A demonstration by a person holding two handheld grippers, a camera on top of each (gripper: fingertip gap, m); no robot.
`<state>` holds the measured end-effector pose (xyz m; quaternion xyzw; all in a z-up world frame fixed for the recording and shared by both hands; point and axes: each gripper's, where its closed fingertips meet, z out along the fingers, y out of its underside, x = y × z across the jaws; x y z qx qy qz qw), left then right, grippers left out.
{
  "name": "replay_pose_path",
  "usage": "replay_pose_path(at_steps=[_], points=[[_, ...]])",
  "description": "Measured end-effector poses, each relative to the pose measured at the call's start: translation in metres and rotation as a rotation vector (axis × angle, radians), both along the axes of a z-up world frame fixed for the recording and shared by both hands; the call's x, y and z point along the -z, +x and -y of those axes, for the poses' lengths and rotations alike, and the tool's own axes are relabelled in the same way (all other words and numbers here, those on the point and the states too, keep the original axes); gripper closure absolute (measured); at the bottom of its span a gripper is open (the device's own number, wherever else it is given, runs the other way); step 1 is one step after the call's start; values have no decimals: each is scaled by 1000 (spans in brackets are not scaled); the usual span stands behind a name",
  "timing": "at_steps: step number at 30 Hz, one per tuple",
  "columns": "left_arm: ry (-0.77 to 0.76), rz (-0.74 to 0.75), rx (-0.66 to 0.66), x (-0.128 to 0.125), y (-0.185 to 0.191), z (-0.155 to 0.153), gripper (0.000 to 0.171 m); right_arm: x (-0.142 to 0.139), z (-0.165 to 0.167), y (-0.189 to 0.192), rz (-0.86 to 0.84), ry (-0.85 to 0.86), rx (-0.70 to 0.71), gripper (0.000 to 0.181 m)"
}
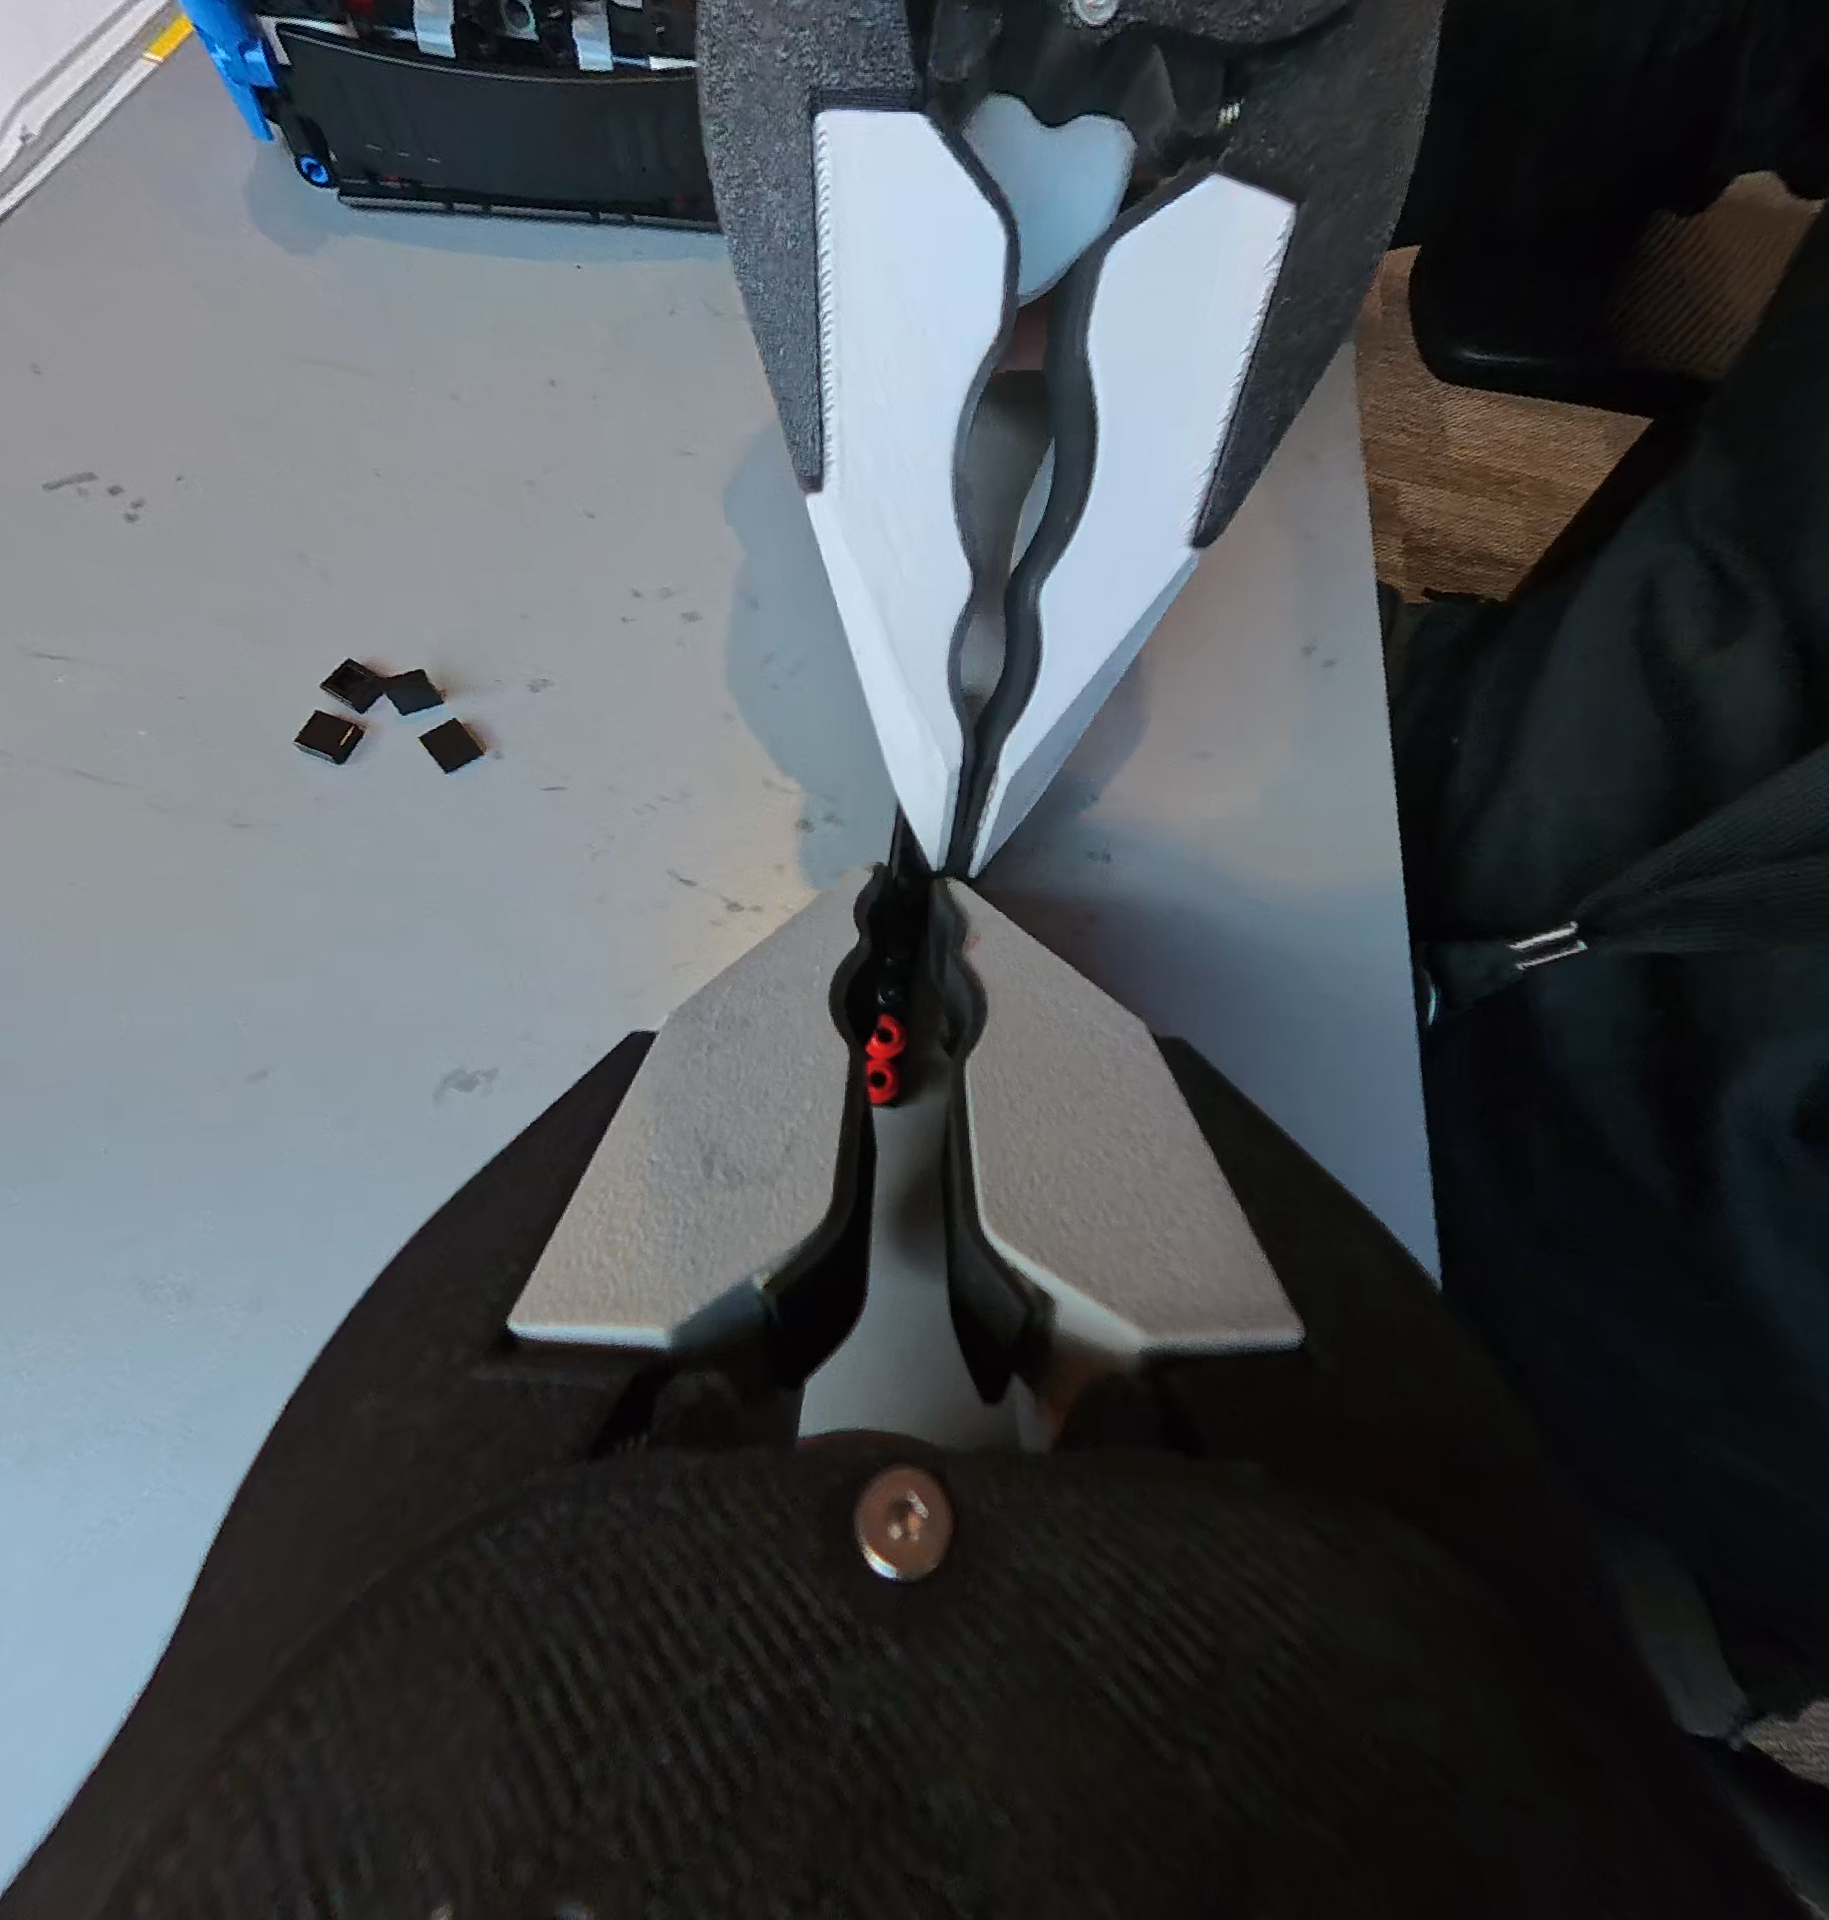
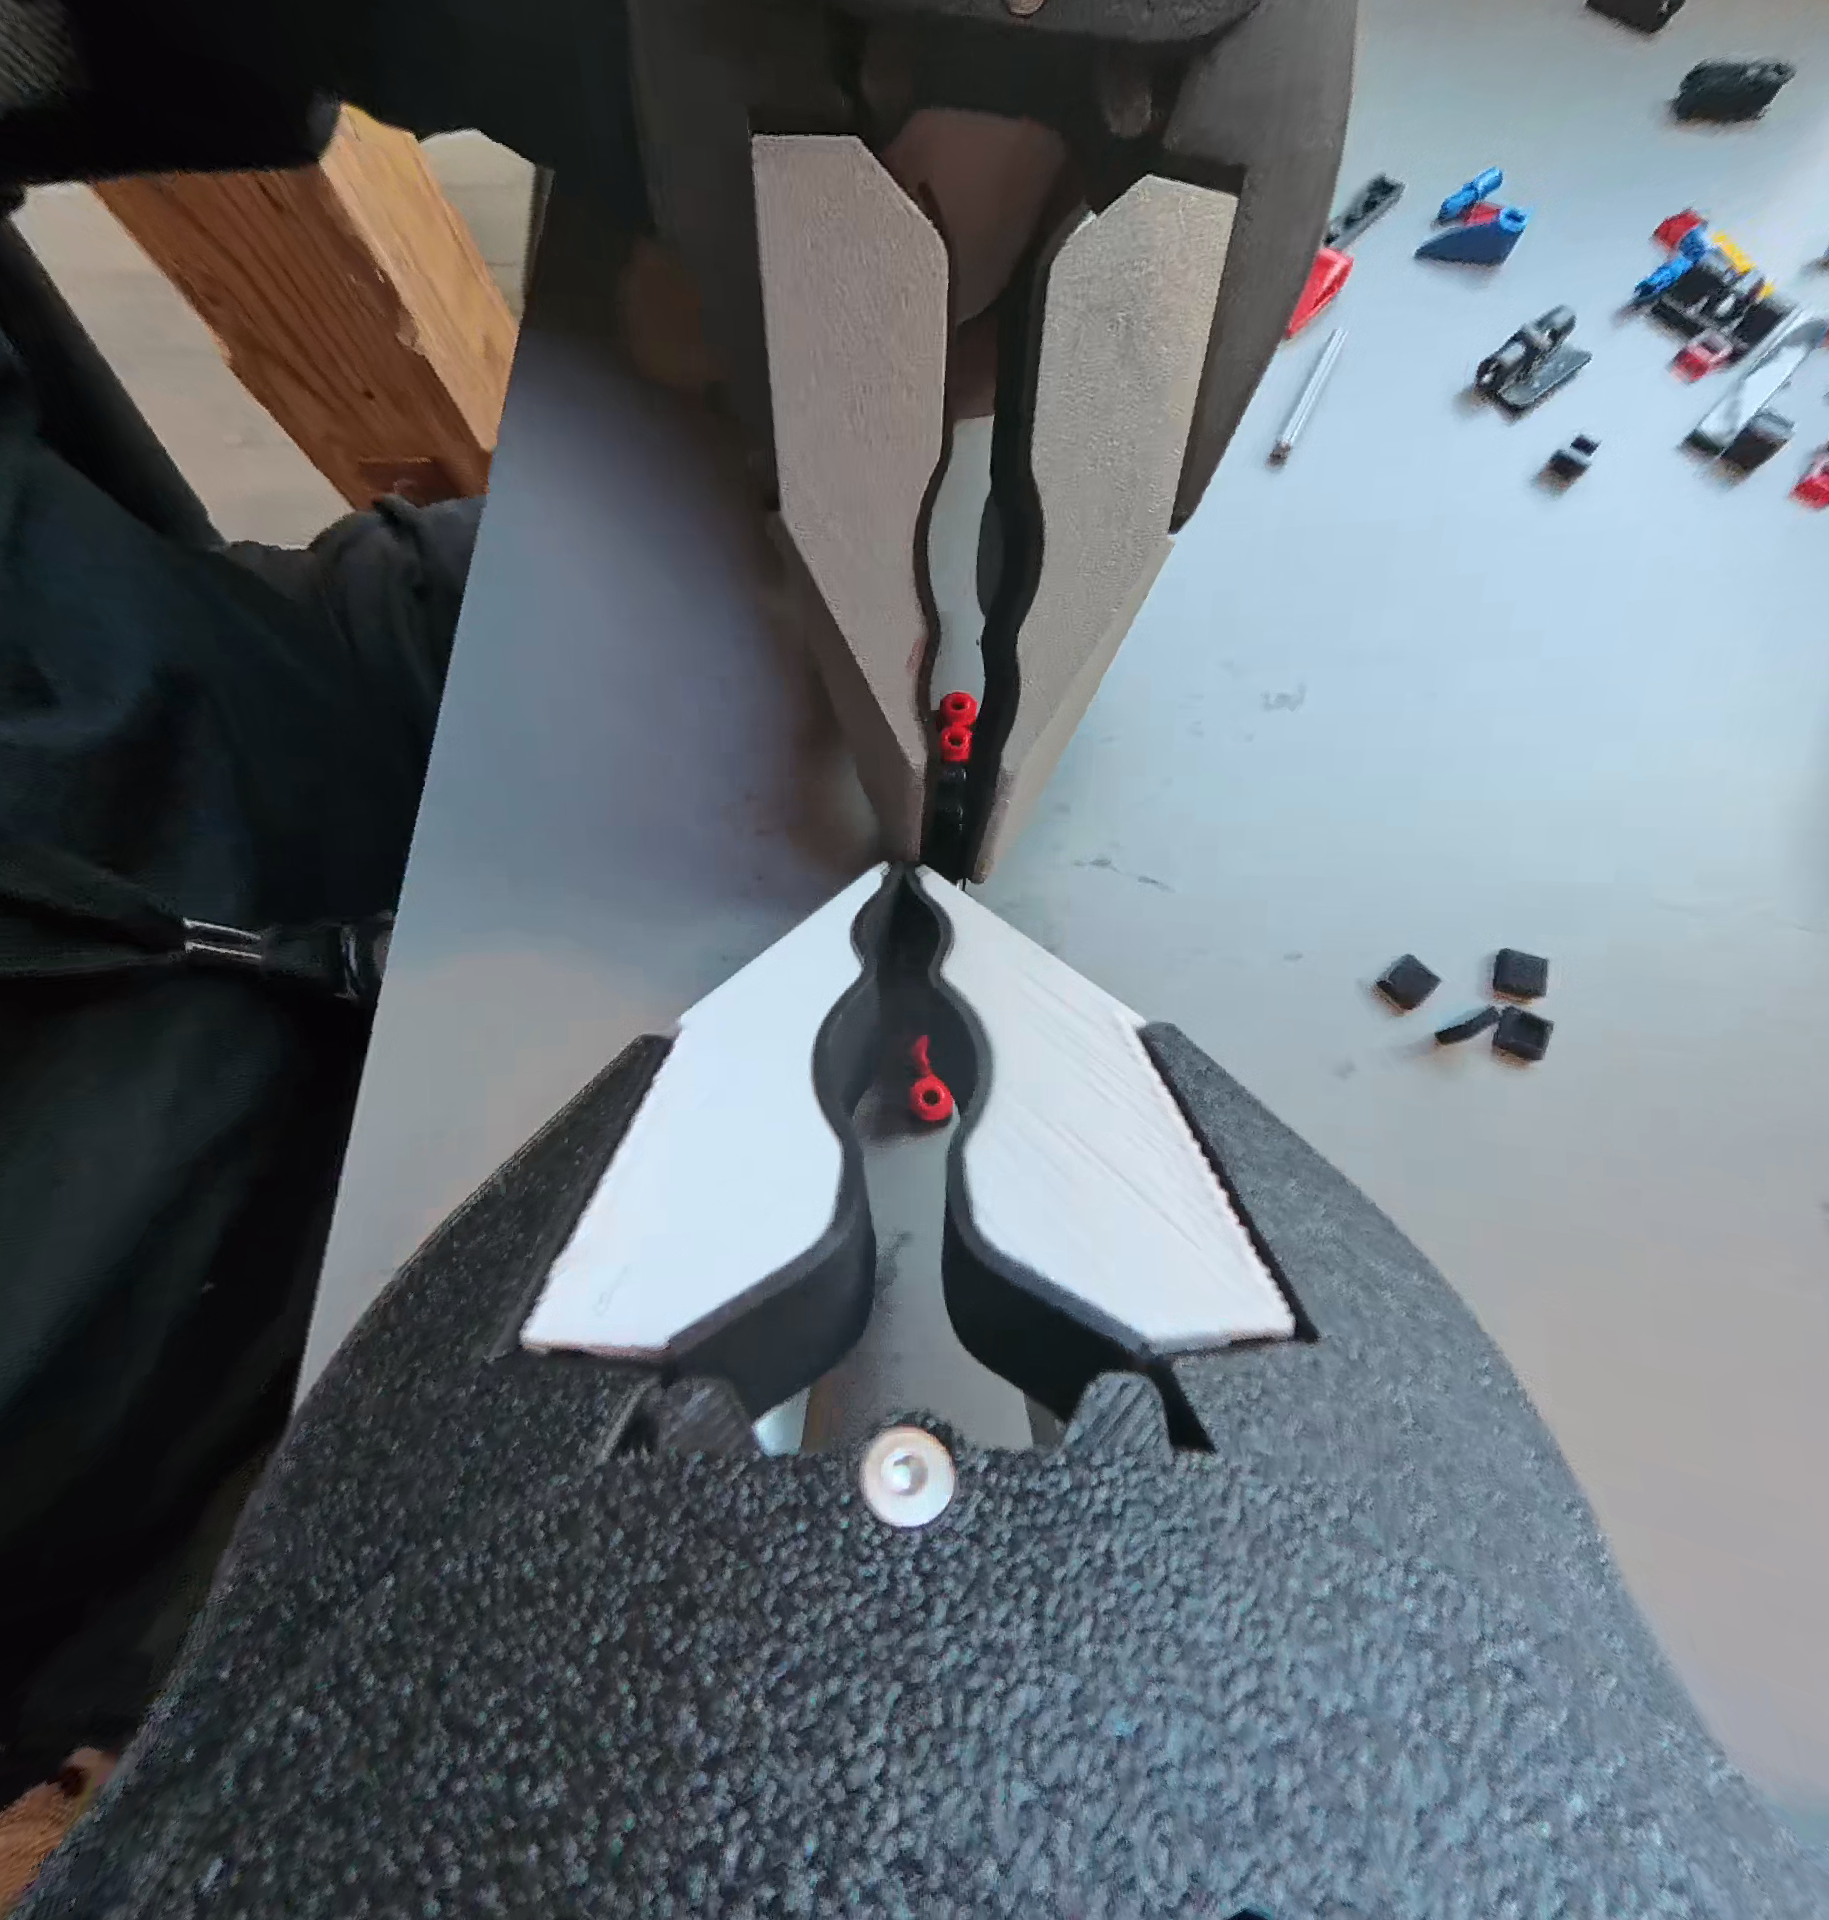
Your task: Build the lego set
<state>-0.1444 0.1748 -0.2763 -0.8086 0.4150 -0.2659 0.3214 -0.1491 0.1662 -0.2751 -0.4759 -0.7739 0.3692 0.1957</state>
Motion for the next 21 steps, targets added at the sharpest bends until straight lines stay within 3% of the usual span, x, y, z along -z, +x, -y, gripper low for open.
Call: replay_pose_path(at_steps=[7, 15, 18, 21], points=[[-39, 27, -5, 0, -1, -1, 168, -2, -2, 0, 67, -191, 60, 181], [-83, 54, 0, 0, 0, -1, 168, -4, -3, 0, 98, -278, 94, 181], [-92, 58, 1, 0, 0, -1, 168, -15, -1, -1, 76, -364, 96, 181], [-88, 56, 0, 0, 0, -1, 168, -16, -8, -2, 70, -315, 118, 181]])
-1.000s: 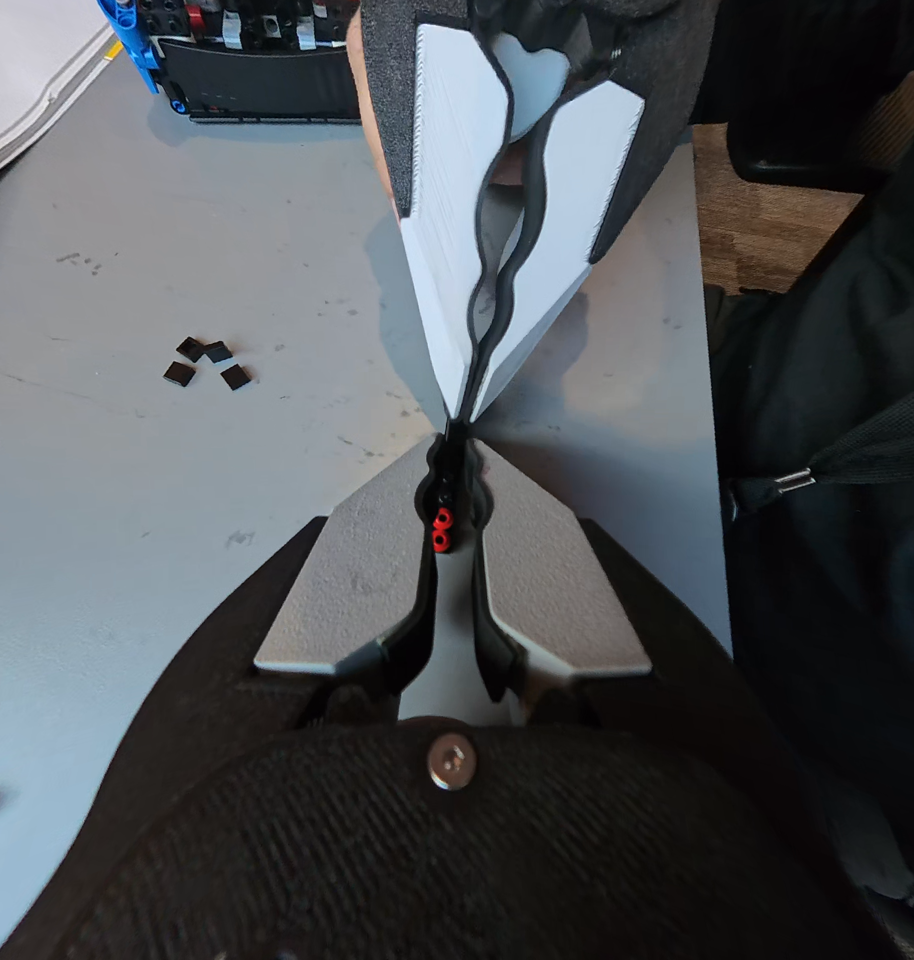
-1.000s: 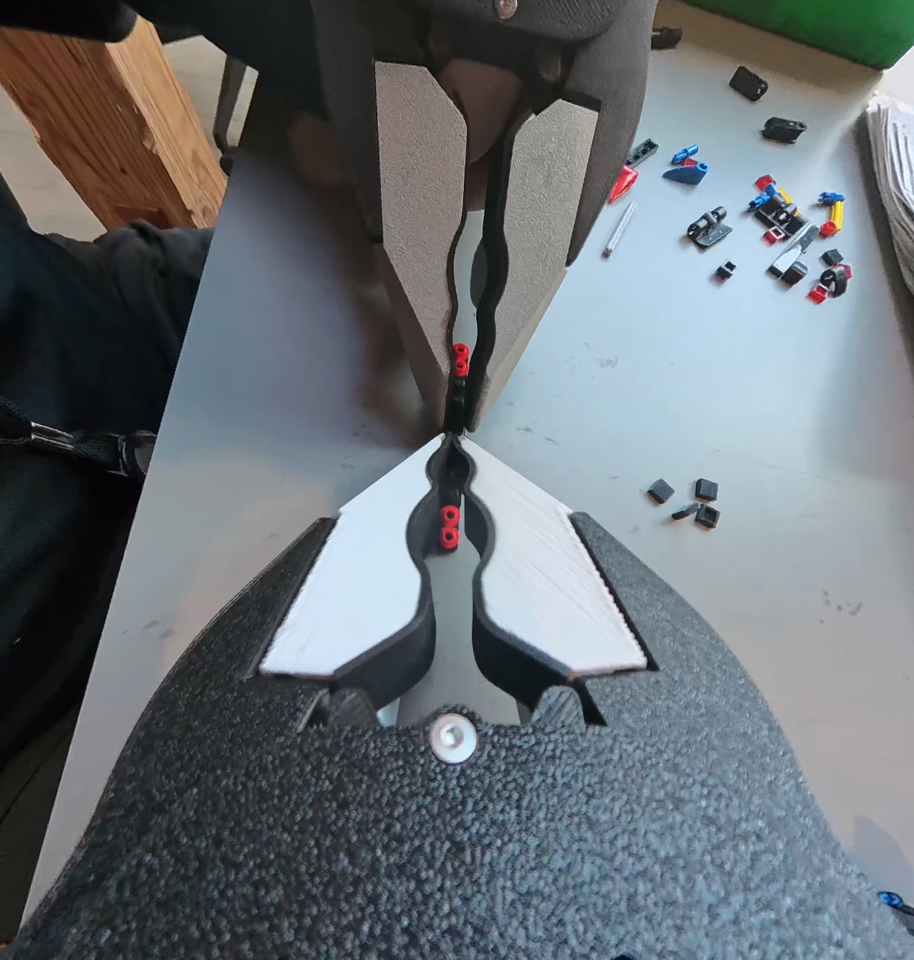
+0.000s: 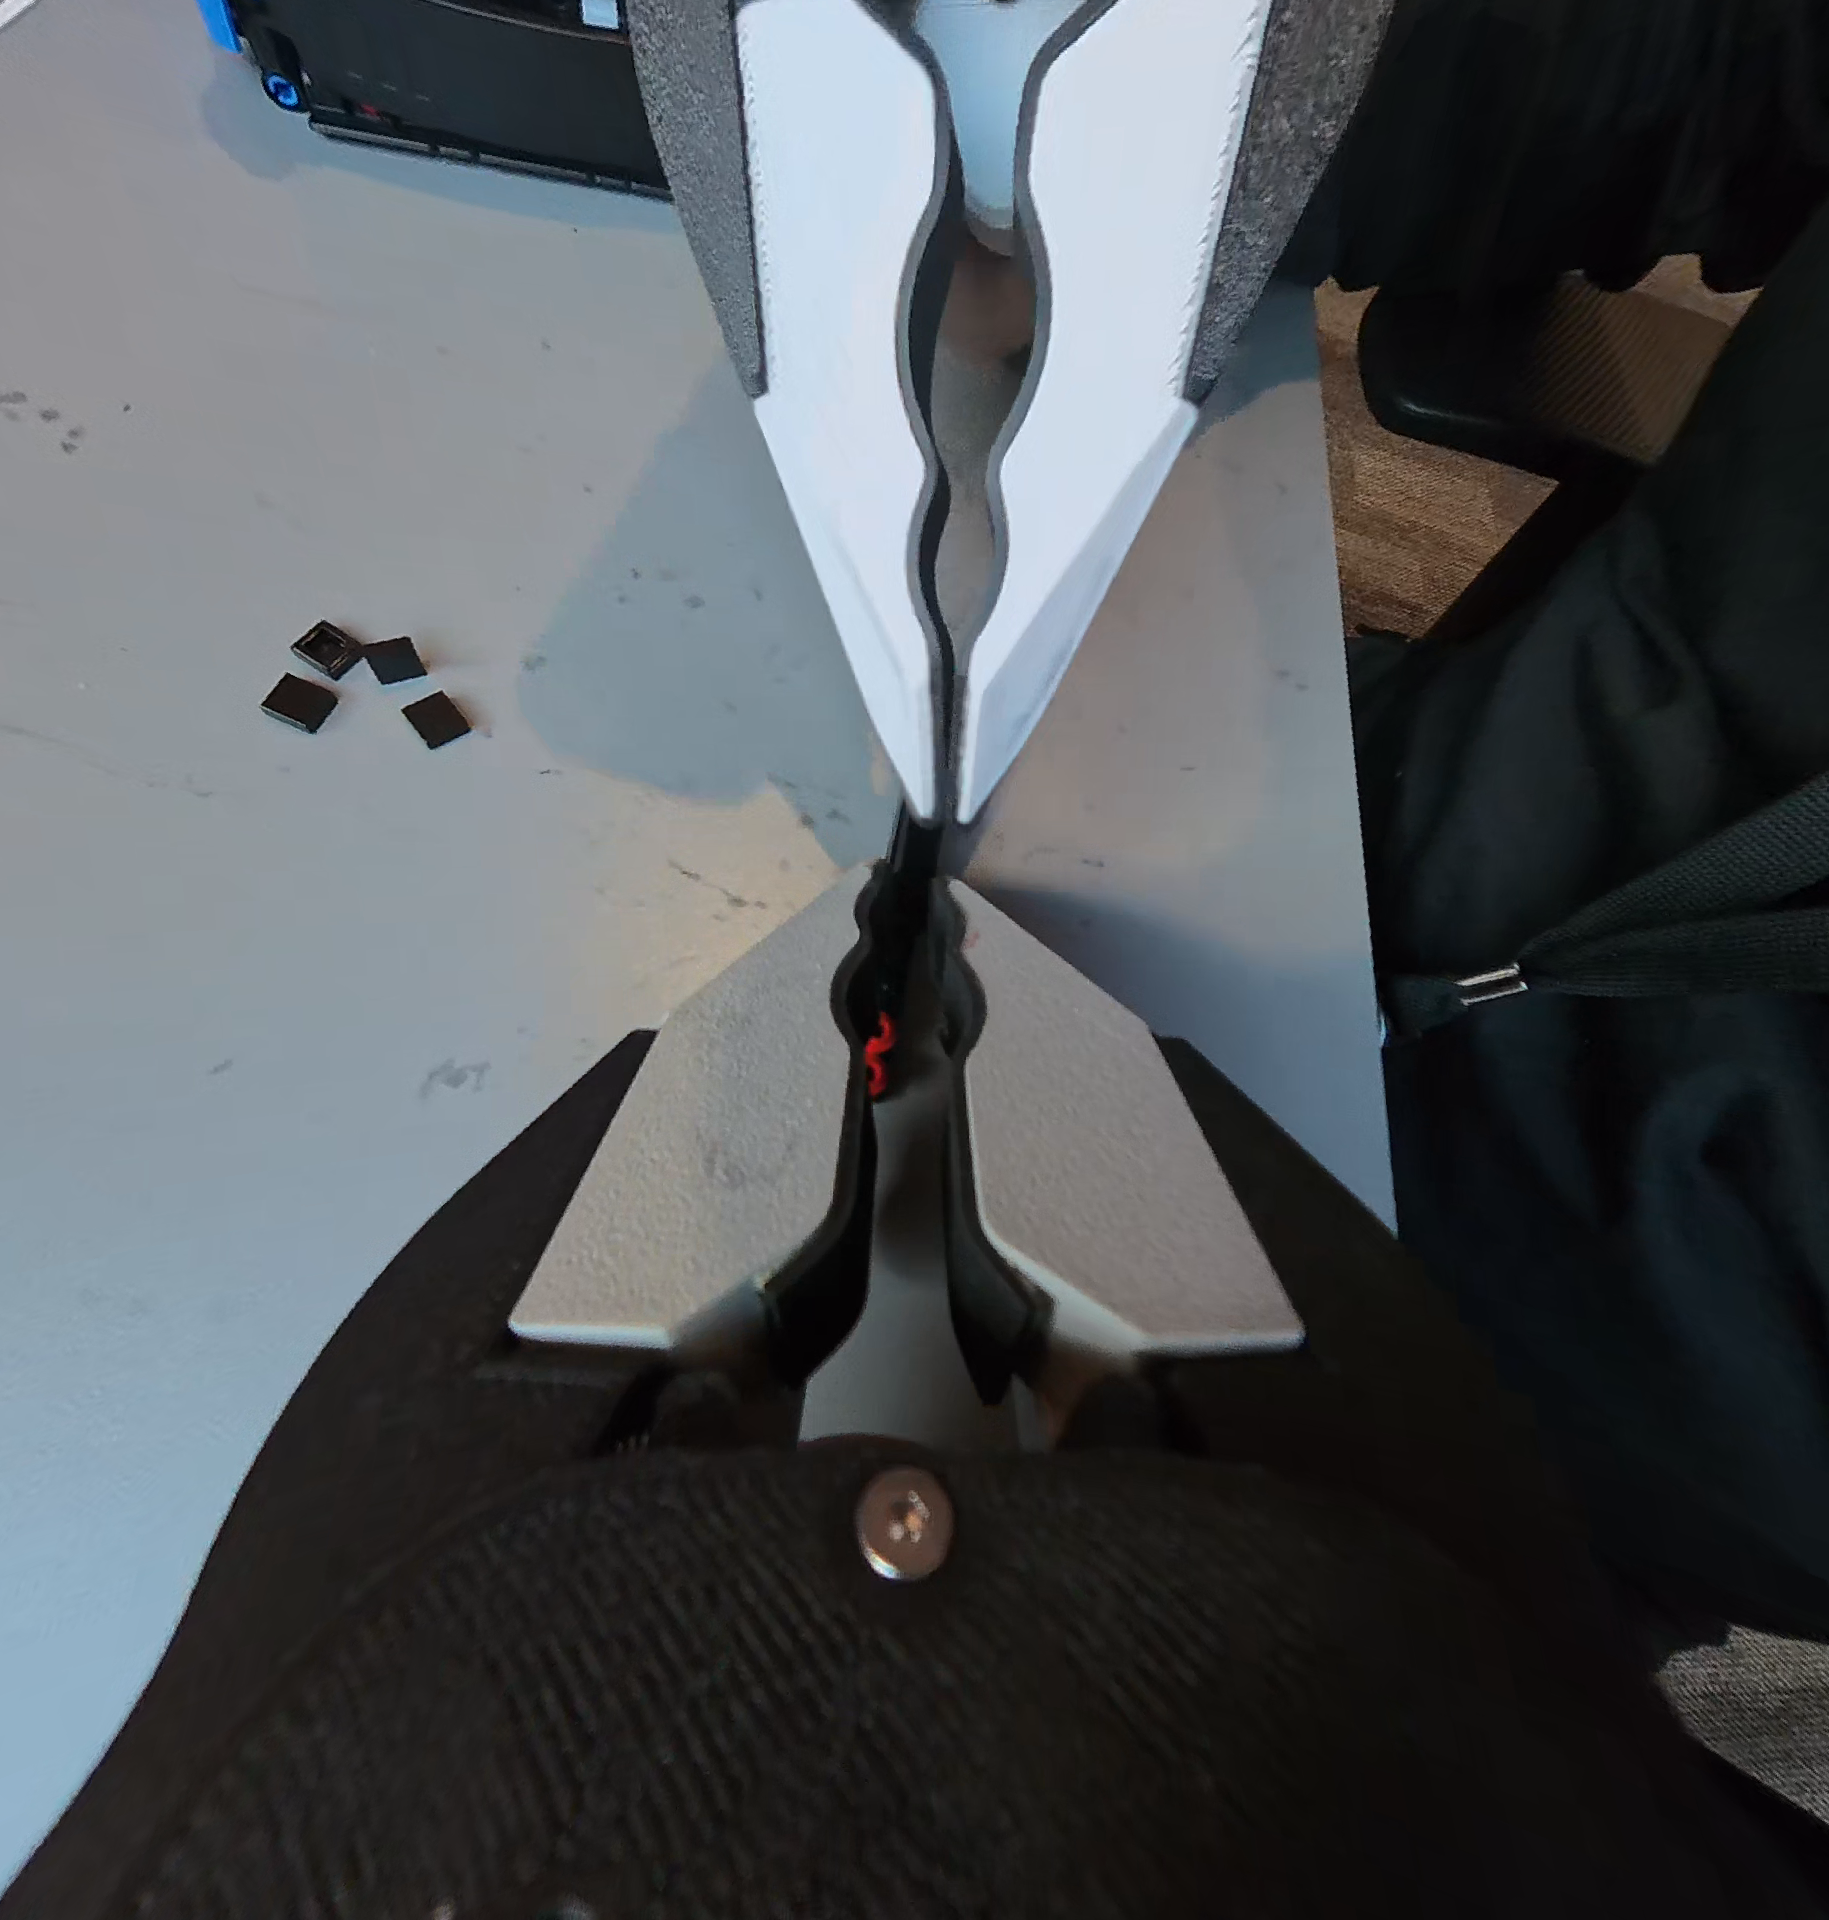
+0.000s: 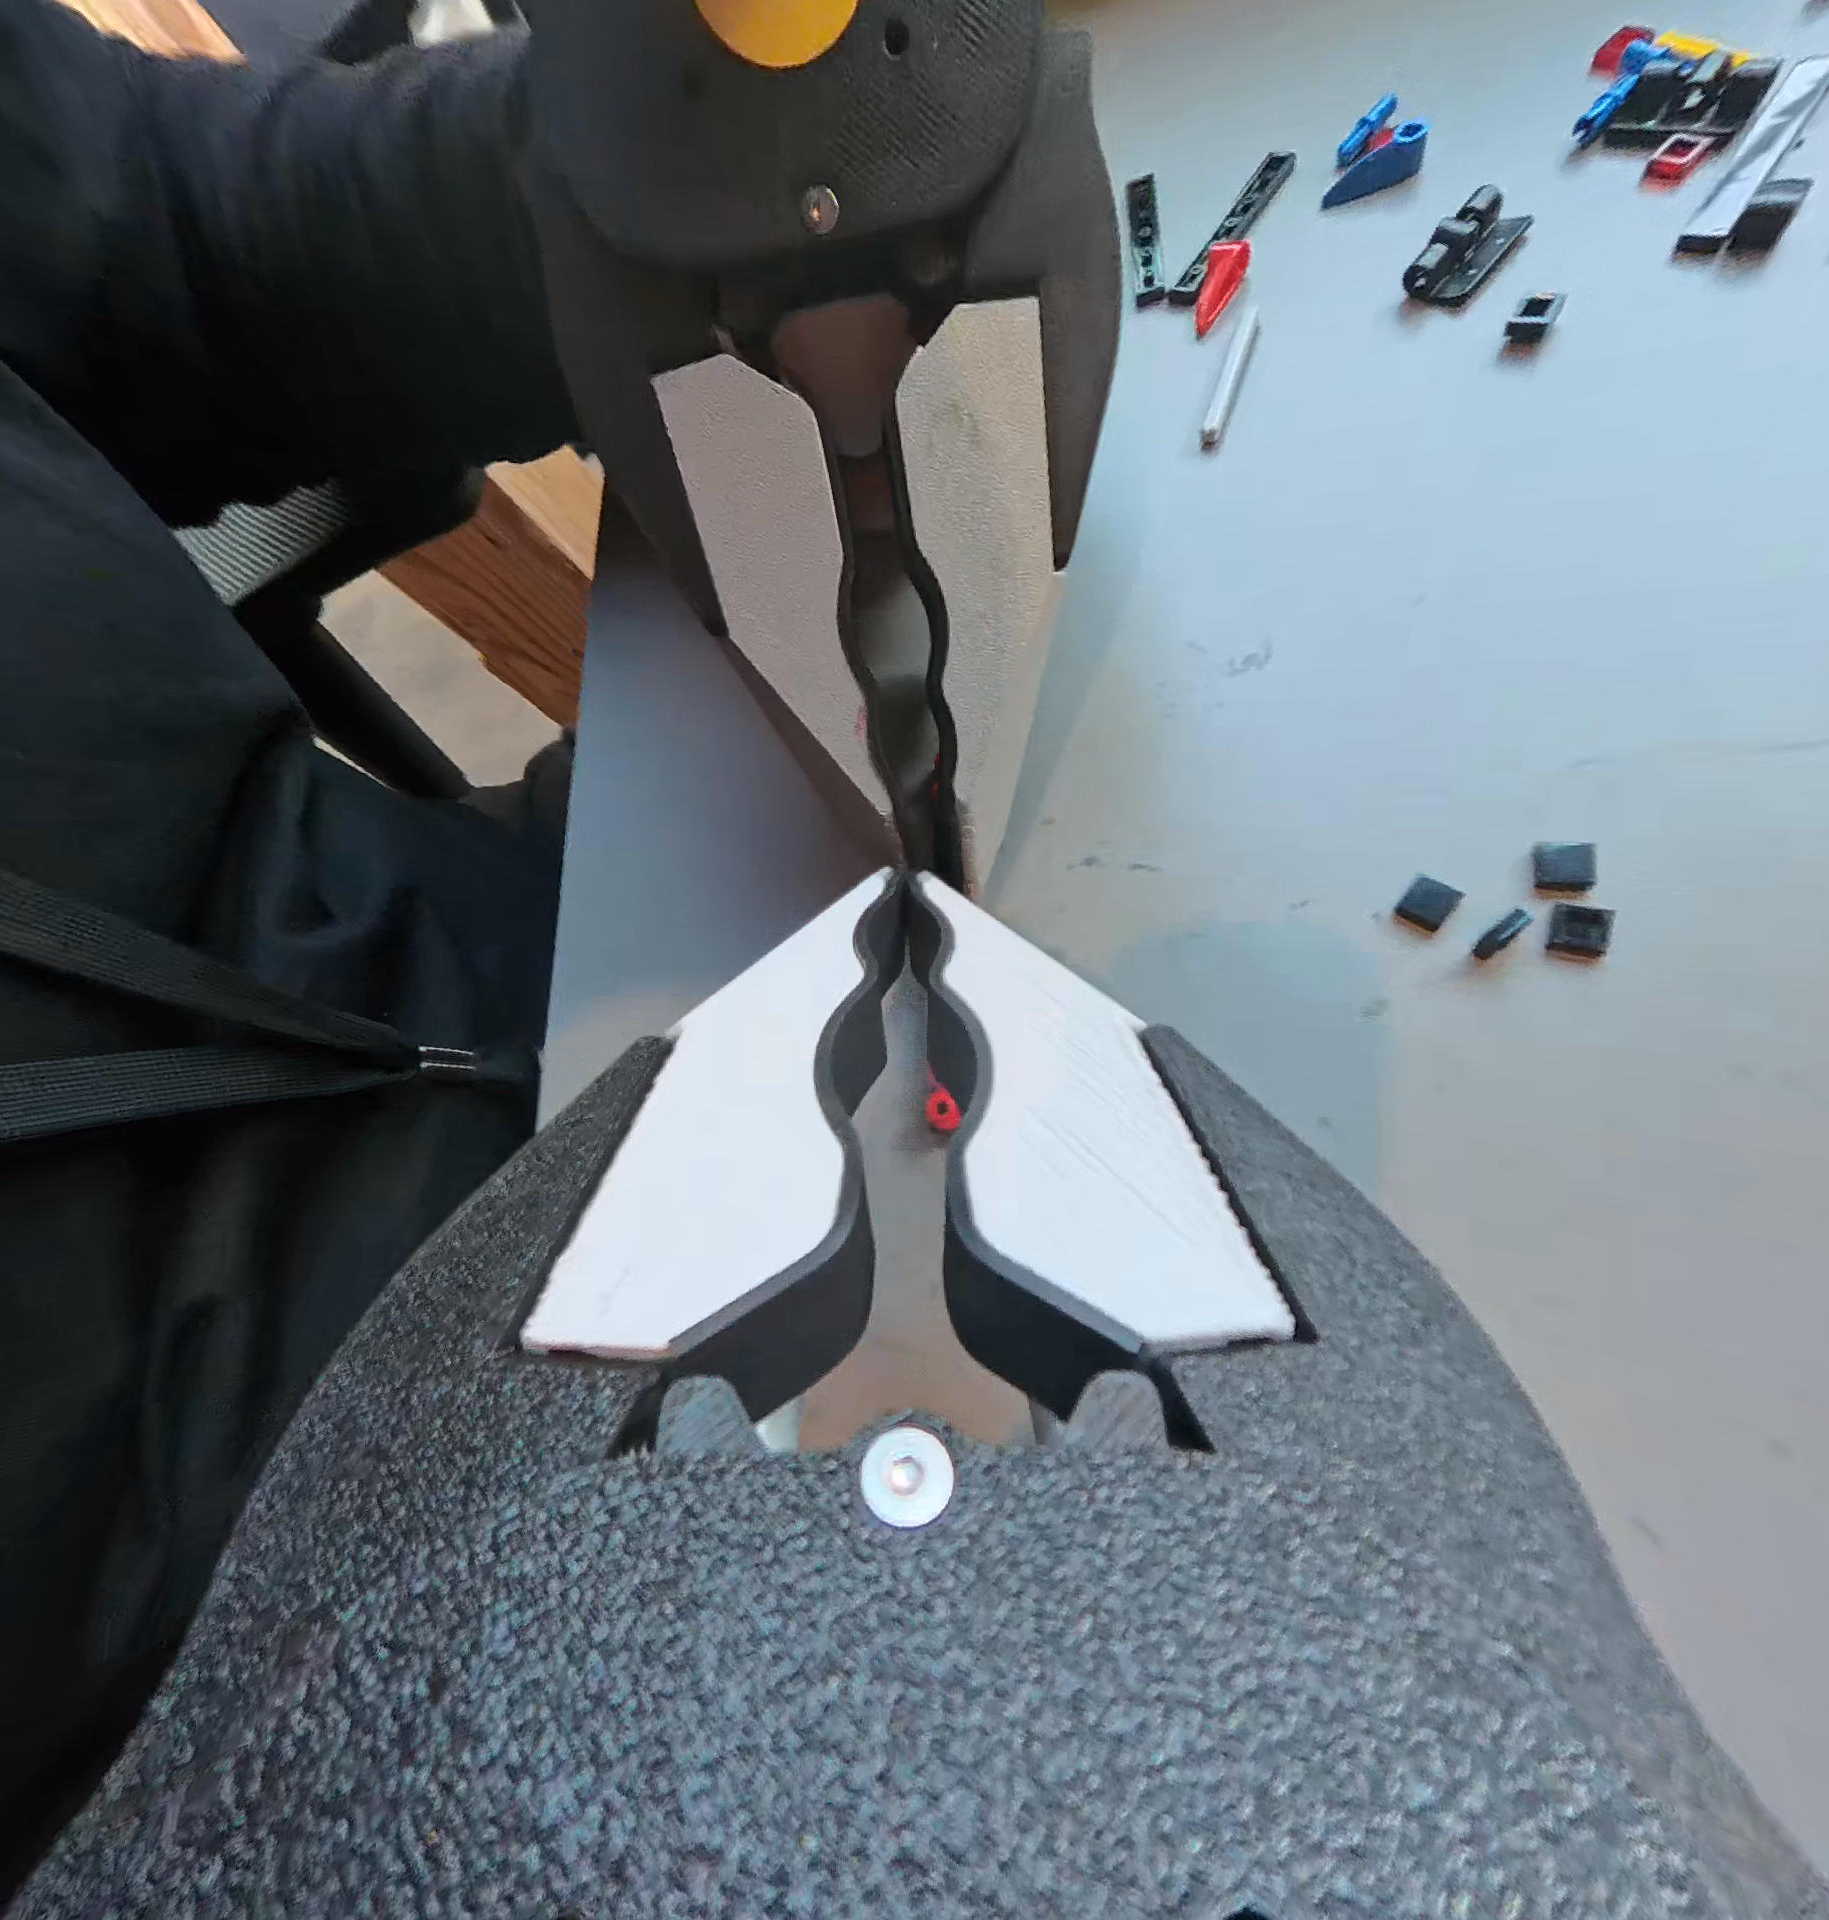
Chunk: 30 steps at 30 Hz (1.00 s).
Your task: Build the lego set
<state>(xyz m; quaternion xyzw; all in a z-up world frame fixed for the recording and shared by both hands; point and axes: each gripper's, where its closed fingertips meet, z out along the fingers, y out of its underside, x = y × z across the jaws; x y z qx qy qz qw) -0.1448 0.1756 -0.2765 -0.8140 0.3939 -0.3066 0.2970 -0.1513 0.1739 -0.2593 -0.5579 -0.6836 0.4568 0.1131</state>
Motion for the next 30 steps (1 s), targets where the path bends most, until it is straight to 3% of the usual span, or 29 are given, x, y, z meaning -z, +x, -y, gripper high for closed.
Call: replay_pose_path(at_steps=[2, 6, 9, 12, 16, 21, 23, 25, 30], points=[[3, -2, 0, 0, 0, 0, 168, 16, -4, 2, 61, 80, 2, 181], [8, -5, -1, 0, 0, 0, 168, -2, -1, 0, -11, 82, -7, 181], [3, -2, -1, 0, 0, 1, 168, 13, -3, 1, 34, 132, -8, 181], [4, -2, 0, 0, 0, 1, 168, 5, -5, 2, 9, 156, -8, 181], [-2, 2, -1, 0, 0, 1, 168, 13, -6, 4, 35, 198, -13, 181], [-6, 3, -9, 0, 0, 1, 167, -24, -22, -7, -158, 172, 108, 181], [-21, 11, -16, 0, 1, 1, 167, -14, -16, 1, -140, 251, 55, 181], [-36, 21, -21, 0, 1, 0, 167, 2, -11, 8, -84, 333, 20, 163], [-50, 27, -20, 0, 1, 0, 168, 18, -4, 8, -50, 432, -13, 165]])
